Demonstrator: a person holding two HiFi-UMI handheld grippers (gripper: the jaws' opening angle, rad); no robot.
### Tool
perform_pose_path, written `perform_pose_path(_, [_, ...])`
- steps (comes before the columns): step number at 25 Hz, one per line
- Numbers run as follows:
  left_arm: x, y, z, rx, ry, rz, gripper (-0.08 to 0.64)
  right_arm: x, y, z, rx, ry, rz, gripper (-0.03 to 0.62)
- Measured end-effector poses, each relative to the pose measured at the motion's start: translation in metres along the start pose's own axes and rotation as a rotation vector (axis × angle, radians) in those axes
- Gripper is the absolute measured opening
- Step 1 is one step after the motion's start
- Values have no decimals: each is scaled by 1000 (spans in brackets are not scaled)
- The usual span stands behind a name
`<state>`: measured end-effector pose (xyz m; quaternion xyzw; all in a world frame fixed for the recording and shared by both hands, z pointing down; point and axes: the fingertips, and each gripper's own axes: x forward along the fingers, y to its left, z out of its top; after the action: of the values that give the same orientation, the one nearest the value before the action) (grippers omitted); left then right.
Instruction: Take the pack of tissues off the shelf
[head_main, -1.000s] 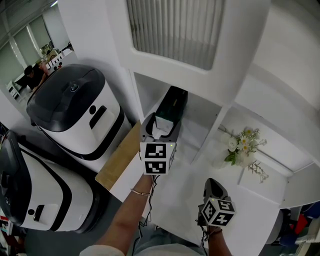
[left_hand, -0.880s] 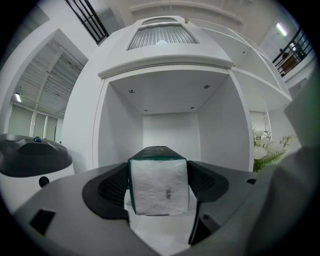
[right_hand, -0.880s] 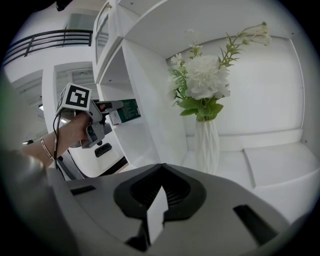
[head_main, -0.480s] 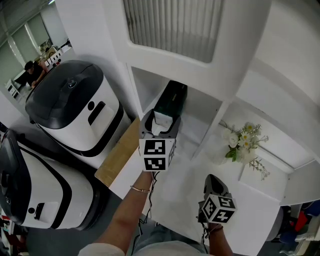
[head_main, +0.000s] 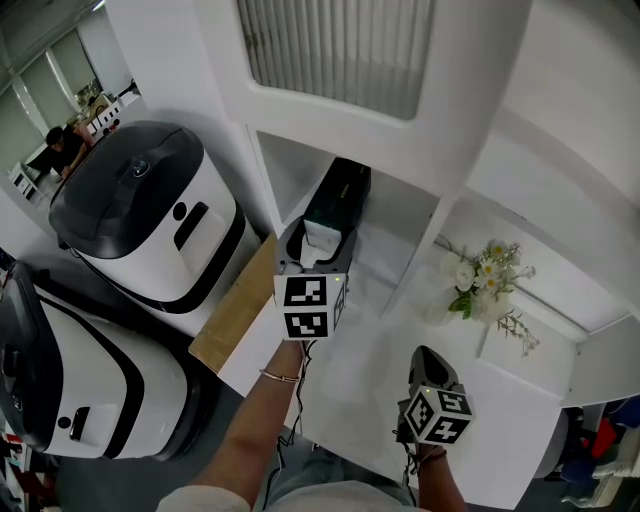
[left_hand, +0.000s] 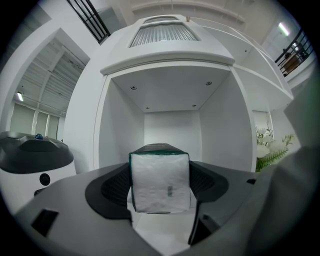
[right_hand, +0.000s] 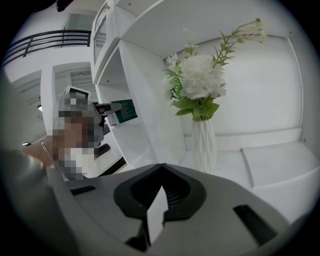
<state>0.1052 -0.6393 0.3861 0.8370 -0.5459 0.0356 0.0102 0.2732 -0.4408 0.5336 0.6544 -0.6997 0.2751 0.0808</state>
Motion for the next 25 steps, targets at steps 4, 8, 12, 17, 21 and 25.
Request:
perform_pose_path(4, [-1, 1, 0, -1, 9, 5, 347, -2, -1, 0, 4, -3, -5, 6])
perform_pose_path(8, [-1, 1, 0, -1, 13, 10, 345, -5, -5, -1, 6, -1, -17, 6])
perform_pose_path(12, [-1, 2, 0, -5, 12, 20, 334, -8, -7, -2, 9, -3, -24, 6])
perform_pose_path(17, [-2, 2, 0, -11, 10, 29, 319, -13, -12, -1, 8, -6, -38, 6])
perform_pose_path(21, [-3, 4, 0, -22, 7, 28, 314, -16, -14, -2, 6, -1, -46, 6])
perform_pose_path(25, [-7, 5, 1, -43, 1, 28, 313, -19, -14, -3, 3, -2, -48, 6])
